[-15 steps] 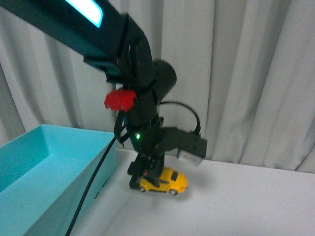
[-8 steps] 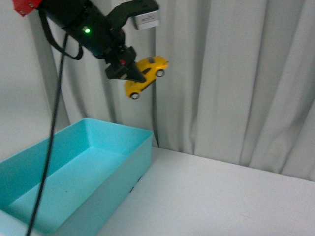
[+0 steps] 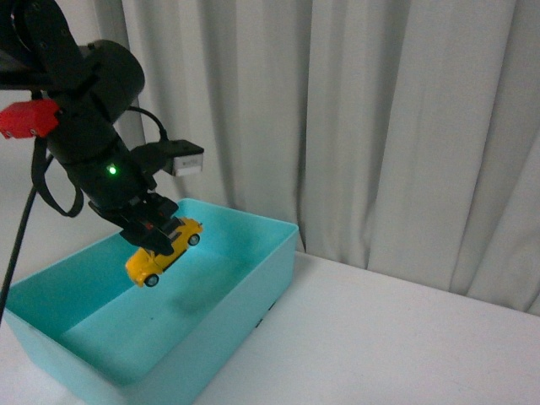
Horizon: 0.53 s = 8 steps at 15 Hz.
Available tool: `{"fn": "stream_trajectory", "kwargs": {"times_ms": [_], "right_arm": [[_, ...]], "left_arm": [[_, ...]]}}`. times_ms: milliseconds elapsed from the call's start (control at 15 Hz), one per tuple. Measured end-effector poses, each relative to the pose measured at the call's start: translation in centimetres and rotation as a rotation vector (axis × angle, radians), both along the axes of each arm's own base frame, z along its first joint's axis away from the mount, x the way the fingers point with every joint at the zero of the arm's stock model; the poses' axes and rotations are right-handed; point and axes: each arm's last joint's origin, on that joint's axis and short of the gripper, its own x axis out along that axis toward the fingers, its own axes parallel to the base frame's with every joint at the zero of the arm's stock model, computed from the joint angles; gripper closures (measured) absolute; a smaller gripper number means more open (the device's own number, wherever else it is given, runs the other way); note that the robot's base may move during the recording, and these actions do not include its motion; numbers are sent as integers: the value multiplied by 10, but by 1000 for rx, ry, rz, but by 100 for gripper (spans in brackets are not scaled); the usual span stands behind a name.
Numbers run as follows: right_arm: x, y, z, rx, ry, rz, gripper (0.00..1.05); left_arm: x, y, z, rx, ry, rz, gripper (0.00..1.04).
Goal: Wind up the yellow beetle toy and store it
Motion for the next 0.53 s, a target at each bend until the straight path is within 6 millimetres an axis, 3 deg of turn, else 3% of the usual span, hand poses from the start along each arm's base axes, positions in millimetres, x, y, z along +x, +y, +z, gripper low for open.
{"fn": "stream_trajectory", "kwargs": {"times_ms": [399,532], "right_arm": [[0,0,0,0,0,0,7],[0,0,0,0,0,0,7]], "left_arm": [[24,-20,-52,74,111,92,69],[30,-24,-58,105,113,106,69]]}}
